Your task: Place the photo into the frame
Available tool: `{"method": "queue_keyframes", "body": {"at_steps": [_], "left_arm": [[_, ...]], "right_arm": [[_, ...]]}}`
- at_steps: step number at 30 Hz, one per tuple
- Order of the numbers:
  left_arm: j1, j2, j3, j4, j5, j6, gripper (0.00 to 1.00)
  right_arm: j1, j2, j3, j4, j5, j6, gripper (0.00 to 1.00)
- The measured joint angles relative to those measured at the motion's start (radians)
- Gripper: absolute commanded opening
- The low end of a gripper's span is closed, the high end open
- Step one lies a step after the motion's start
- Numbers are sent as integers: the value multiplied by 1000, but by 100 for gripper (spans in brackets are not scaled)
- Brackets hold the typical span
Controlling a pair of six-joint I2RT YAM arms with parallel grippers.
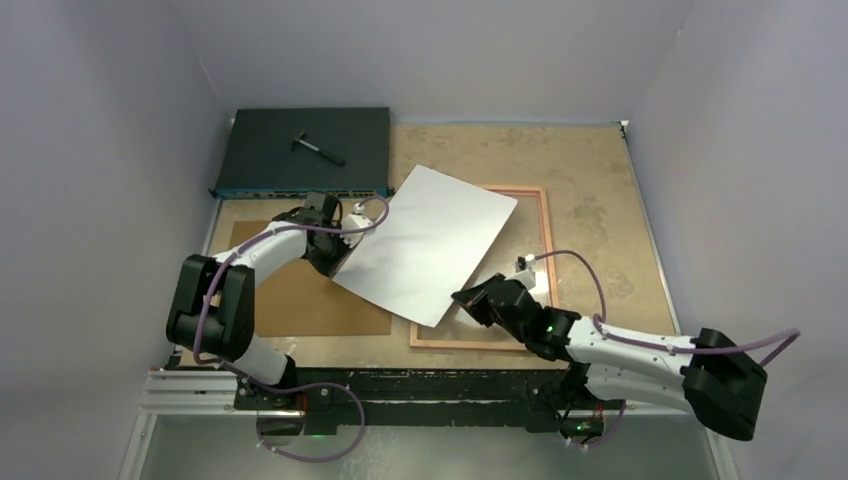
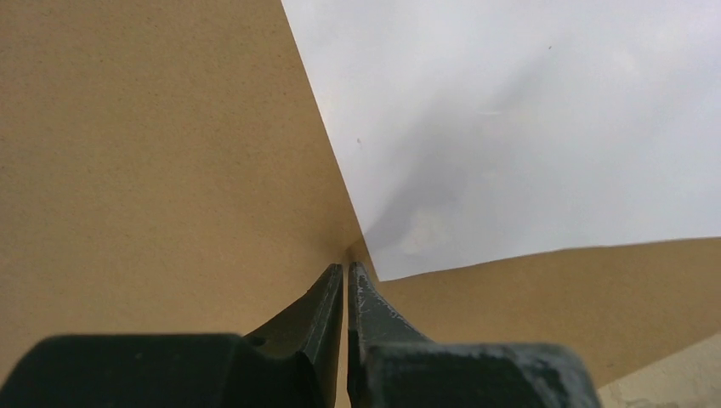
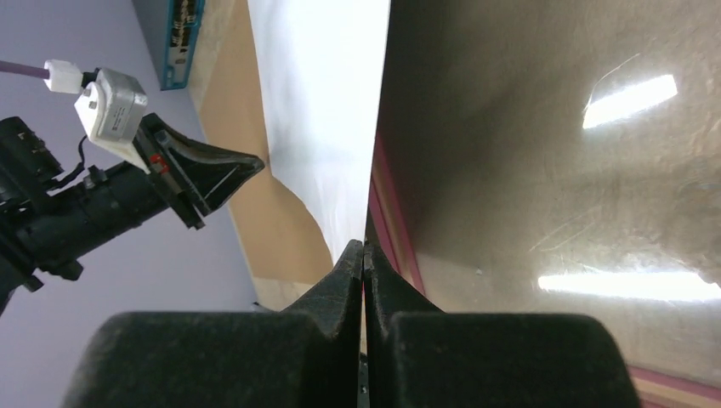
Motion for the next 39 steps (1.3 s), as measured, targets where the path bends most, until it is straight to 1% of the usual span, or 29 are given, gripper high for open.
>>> {"method": "queue_keyframes", "body": {"at_steps": [4,8,13,17,22,25,28,34,39], "left_arm": [[-2,-16,38,-79,48,3,8],[-3,-46,68,-127,87,4,9],[-4,-68,91,-158,119,1,9],[-17,-67,97,-153,130,-3,8],[-82,-33,97,-123,130,-17,8],[-127,17,103,-93,130,-29,8],[-172,70,118,-65,125,-43,8],[-255,111,146,-33,115,-55,7],[-285,176,221,-9,97,-63,6]], "right_arm": [[-21,-65,83,-190,8,-82,0],[-77,-85,182,-365,-6,-219,0],[-132,4,349,-579,-25,-401,0],[-135,45,450,-724,-6,-466,0],[-136,0,554,-895,65,-484,0],[-136,-33,601,-975,100,-485,0],[-136,-58,607,-1031,108,-480,0],[-136,-127,607,-1142,114,-435,0],[-136,-209,600,-1187,115,-377,0]]}}
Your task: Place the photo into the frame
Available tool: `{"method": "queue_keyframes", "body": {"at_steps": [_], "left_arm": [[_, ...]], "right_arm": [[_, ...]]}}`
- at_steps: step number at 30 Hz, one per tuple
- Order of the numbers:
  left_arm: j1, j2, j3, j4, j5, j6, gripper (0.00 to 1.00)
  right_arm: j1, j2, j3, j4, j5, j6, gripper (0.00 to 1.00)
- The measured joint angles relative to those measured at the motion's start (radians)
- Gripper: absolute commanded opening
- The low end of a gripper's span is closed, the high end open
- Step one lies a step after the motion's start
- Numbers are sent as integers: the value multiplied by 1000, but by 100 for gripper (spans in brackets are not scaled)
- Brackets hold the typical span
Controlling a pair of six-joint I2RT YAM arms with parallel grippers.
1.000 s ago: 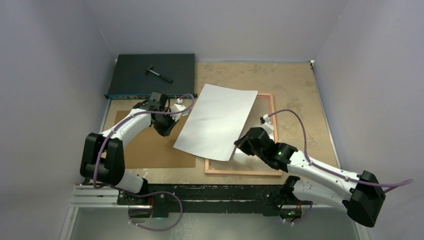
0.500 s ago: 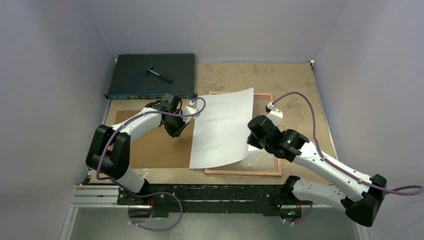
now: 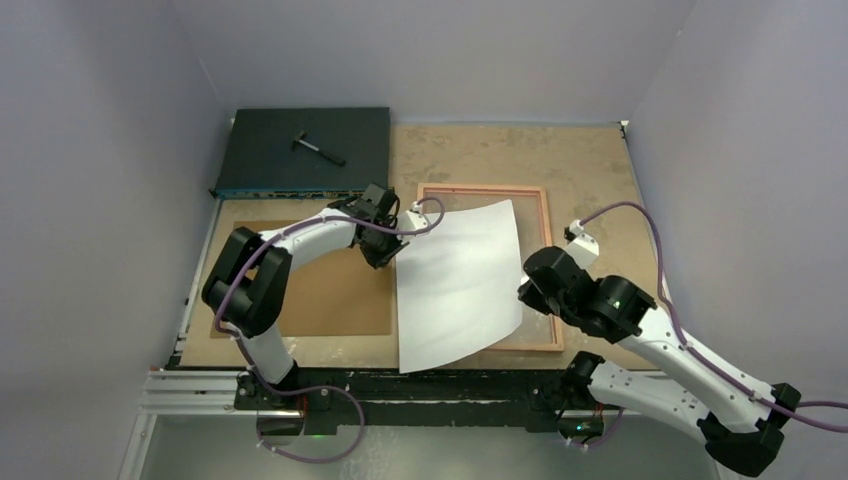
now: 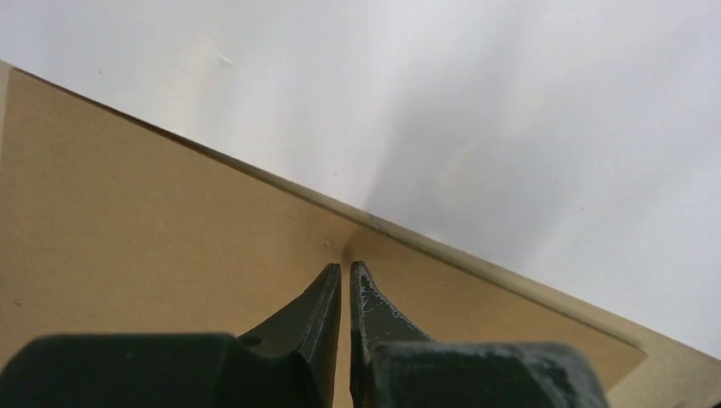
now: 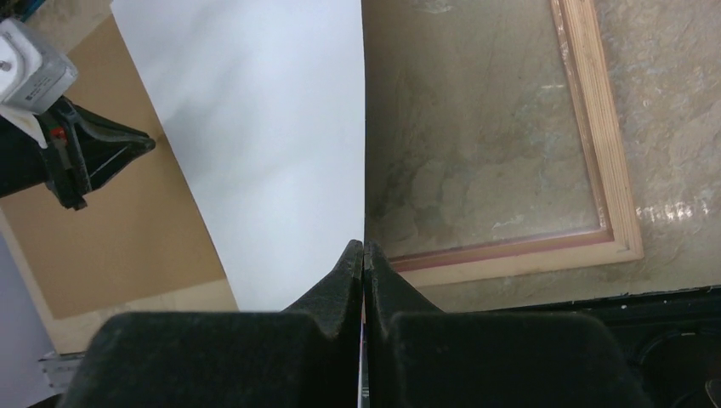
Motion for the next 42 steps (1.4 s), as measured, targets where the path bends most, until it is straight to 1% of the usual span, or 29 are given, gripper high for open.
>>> {"method": "queue_keyframes", "body": {"at_steps": [10,19,27,42], "left_arm": [[-31,102,79,72,-55,-34,5],[-43,173,163,108,-80,-53,5],[-66,183,219,110,-93,-53,5],[-77,194,304,76,-132,-61,5]], "right_arm": [[0,-58,-116,-28,1,157,0],[0,-114,-124,-71,29,244,0],[0,-151,-124,-98,83,313,0],[0,-149,-123,-122,234,439,0]]}}
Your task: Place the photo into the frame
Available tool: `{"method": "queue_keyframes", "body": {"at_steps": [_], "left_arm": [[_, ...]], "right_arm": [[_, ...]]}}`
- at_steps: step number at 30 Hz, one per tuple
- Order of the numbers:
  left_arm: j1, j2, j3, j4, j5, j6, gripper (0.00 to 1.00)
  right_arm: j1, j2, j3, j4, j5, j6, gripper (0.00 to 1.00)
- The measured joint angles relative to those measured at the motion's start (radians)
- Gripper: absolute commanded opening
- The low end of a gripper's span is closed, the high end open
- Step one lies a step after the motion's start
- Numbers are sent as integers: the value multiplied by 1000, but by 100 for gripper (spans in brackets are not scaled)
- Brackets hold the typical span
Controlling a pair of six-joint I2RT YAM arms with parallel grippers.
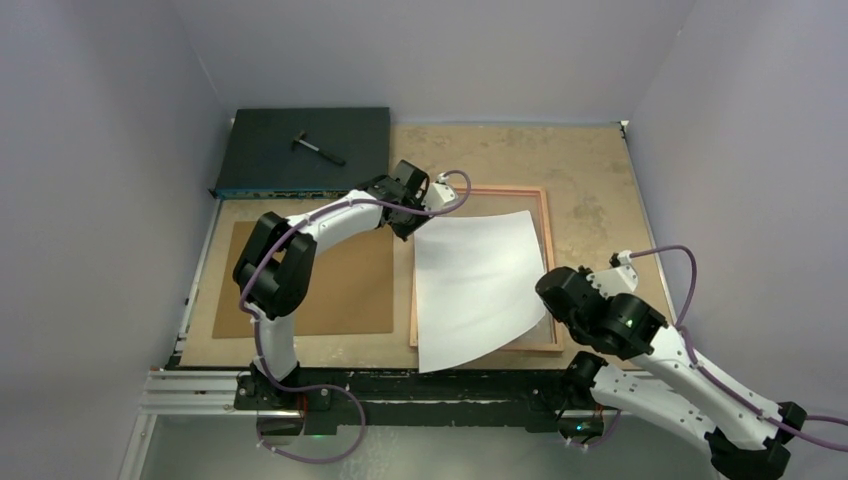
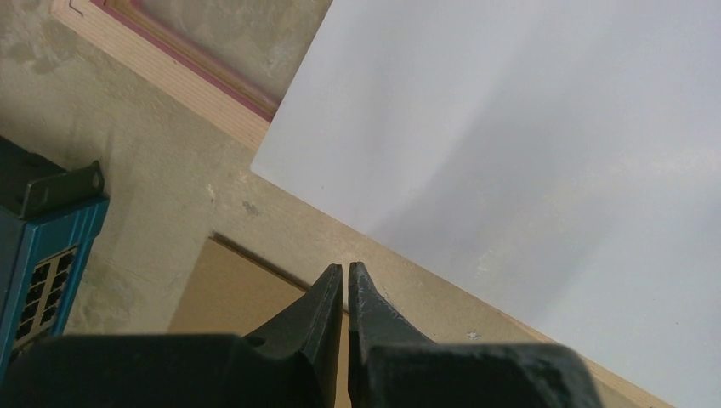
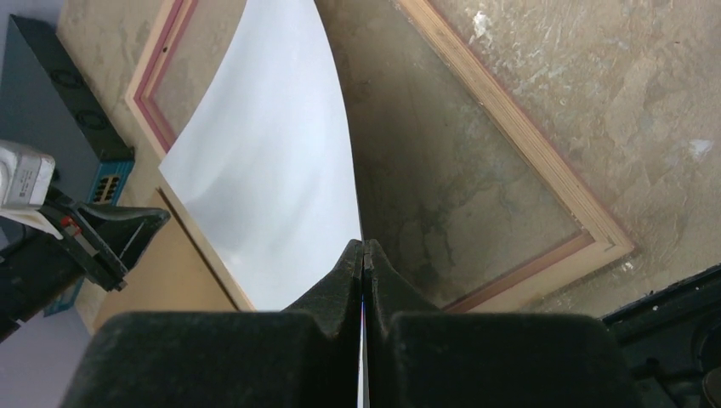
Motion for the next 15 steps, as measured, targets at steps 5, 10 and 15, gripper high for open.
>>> {"method": "queue_keyframes", "body": {"at_steps": [5,10,15], "left_arm": [[0,10,1,-8,0,-12,4],[0,19,1,-14,2,-16,5],[-3,43,4,-12,2,-22,4]], "right_arm": [[0,18,0,-3,38,41,0],[0,33,0,-3,78,62,0],[0,34,0,-3,90,65,0]]}}
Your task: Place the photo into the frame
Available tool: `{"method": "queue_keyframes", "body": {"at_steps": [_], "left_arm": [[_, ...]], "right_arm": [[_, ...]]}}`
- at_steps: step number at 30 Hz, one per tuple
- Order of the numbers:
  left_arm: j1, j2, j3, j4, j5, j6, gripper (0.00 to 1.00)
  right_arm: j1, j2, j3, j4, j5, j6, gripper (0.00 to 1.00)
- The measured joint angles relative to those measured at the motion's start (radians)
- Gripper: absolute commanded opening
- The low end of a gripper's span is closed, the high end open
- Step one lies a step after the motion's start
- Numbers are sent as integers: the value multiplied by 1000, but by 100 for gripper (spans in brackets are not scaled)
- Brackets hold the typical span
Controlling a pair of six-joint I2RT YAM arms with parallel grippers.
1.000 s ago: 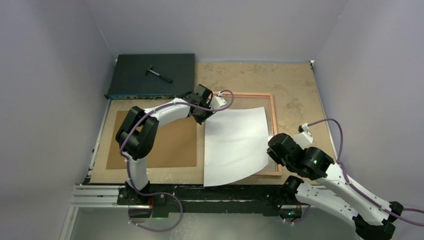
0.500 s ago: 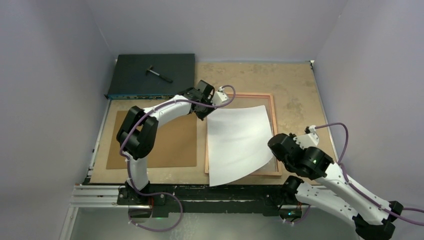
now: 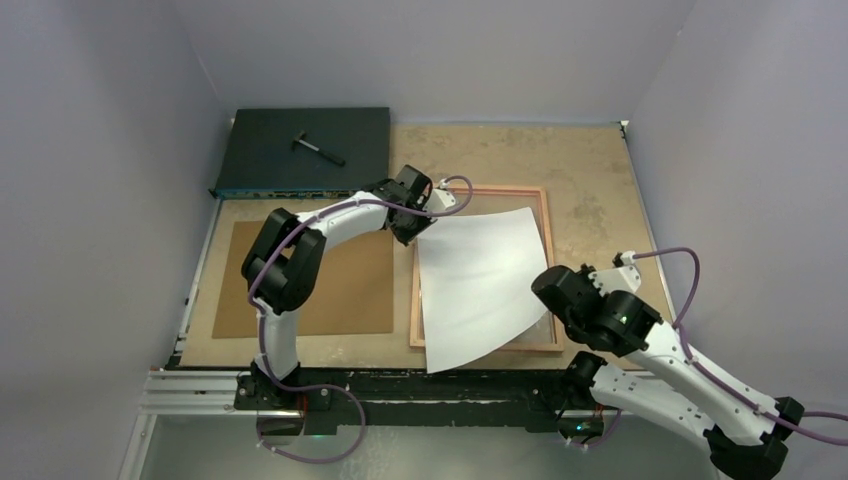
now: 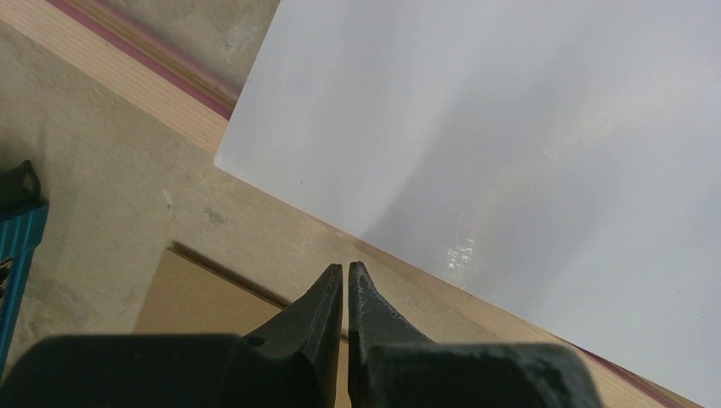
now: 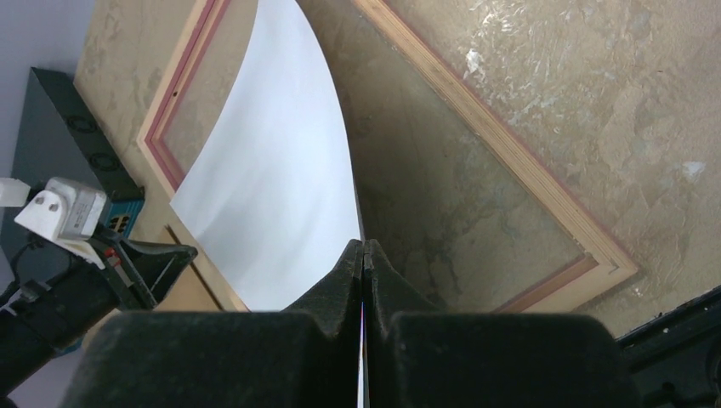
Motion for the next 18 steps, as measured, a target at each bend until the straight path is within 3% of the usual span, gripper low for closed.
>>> {"method": "queue_keyframes", "body": {"at_steps": [18], "left_arm": [[-19,77,132,0,-10,-21,3]], "right_arm": [[0,-66,-13,-5,-16,2,0]]}}
